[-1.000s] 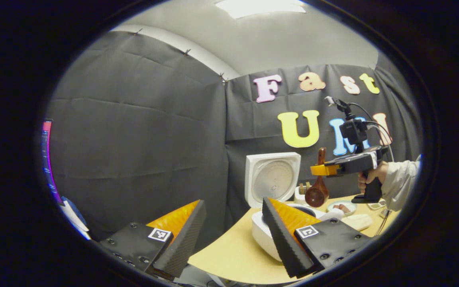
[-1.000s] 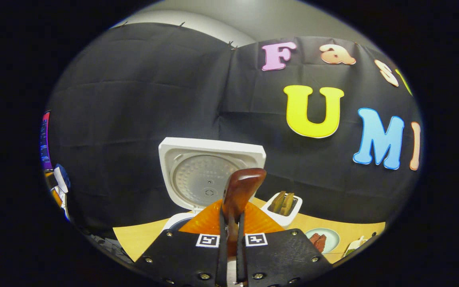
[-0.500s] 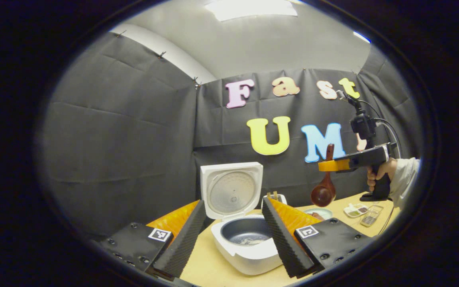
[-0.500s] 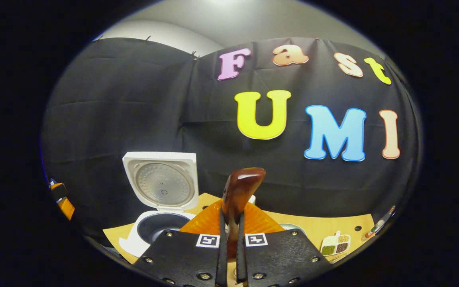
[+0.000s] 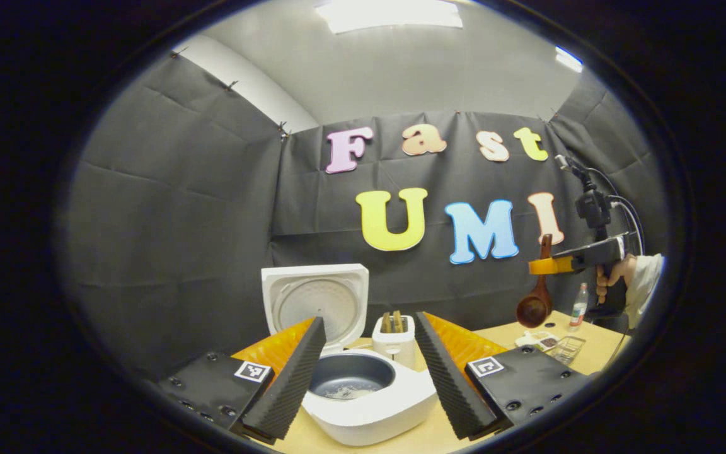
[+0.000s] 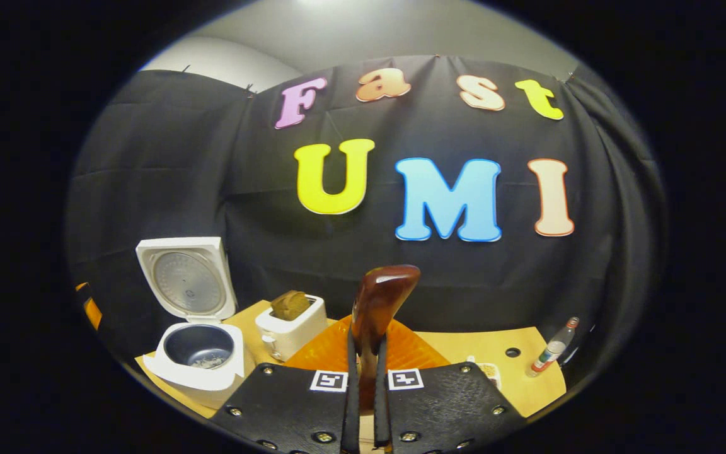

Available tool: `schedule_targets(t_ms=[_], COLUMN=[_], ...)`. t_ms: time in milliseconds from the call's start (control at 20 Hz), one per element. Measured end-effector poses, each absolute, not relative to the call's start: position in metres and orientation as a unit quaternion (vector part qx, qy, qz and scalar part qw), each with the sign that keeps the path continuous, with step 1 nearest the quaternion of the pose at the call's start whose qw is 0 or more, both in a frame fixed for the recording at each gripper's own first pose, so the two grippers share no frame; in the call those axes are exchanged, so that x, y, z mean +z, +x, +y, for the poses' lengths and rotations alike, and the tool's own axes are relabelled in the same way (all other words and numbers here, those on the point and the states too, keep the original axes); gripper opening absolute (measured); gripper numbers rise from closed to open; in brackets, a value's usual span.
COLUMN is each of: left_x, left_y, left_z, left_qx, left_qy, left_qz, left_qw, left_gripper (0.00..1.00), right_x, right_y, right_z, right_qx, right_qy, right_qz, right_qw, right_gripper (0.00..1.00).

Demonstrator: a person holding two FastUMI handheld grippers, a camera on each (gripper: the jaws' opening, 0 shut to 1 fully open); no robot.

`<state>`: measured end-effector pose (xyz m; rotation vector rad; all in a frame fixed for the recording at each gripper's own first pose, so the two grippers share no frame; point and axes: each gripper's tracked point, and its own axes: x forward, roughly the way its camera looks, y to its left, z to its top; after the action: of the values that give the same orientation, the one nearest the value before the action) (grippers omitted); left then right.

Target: Close the left gripper, press the button to open the rice cooker; take a wooden spoon from the chopstick holder with the right hand, scoop a spoonful of rice and pour it into the rice cooker, then put the wooden spoon back into the chopstick holder.

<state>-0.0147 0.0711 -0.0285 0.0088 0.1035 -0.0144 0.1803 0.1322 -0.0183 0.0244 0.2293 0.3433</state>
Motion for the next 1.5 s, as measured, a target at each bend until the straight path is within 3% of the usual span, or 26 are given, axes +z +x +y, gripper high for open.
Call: schedule_targets(t_ms=[50,100,250,300,350,500,550,950,1450,1500], left_x=[-0.03,-0.03,-0.028,-0.027,-0.027,-0.026,-0.026,-0.027,-0.023,-0.023], left_y=[-0.013,-0.011,-0.006,-0.004,-0.004,-0.004,-0.006,-0.016,-0.026,-0.026], left_z=[0.062,0.054,0.032,0.025,0.02,0.005,0.001,-0.013,-0.01,-0.009], left_qx=[-0.012,-0.016,-0.028,-0.032,-0.034,-0.038,-0.039,-0.03,-0.011,-0.01], left_qy=[0.003,0.001,0.007,0.009,0.011,0.016,0.017,0.037,0.054,0.055], left_qz=[0.054,0.055,0.055,0.054,0.054,0.055,0.057,0.067,0.073,0.074], left_qw=[0.998,0.998,0.998,0.998,0.998,0.998,0.997,0.997,0.996,0.996], left_gripper=[0.98,0.91,0.91,0.98,0.91,0.91,0.98,0.98,0.98,0.91], right_x=[-0.022,-0.026,-0.042,-0.049,-0.055,-0.068,-0.075,-0.152,-0.203,-0.209], right_y=[0.183,0.187,0.186,0.185,0.185,0.185,0.186,0.189,0.182,0.182], right_z=[0.115,0.097,0.048,0.033,0.019,-0.011,-0.02,-0.046,-0.041,-0.041], right_qx=[0.158,0.144,0.105,0.095,0.085,0.064,0.06,0.054,0.058,0.057], right_qy=[0.015,0.018,0.029,0.033,0.036,0.041,0.043,0.062,0.098,0.1], right_qz=[0.117,0.121,0.135,0.14,0.144,0.159,0.165,0.221,0.273,0.277], right_qw=[0.98,0.982,0.985,0.985,0.985,0.984,0.984,0.972,0.955,0.954], right_gripper=[0.09,0.09,0.09,0.09,0.09,0.09,0.09,0.09,0.1,0.11])
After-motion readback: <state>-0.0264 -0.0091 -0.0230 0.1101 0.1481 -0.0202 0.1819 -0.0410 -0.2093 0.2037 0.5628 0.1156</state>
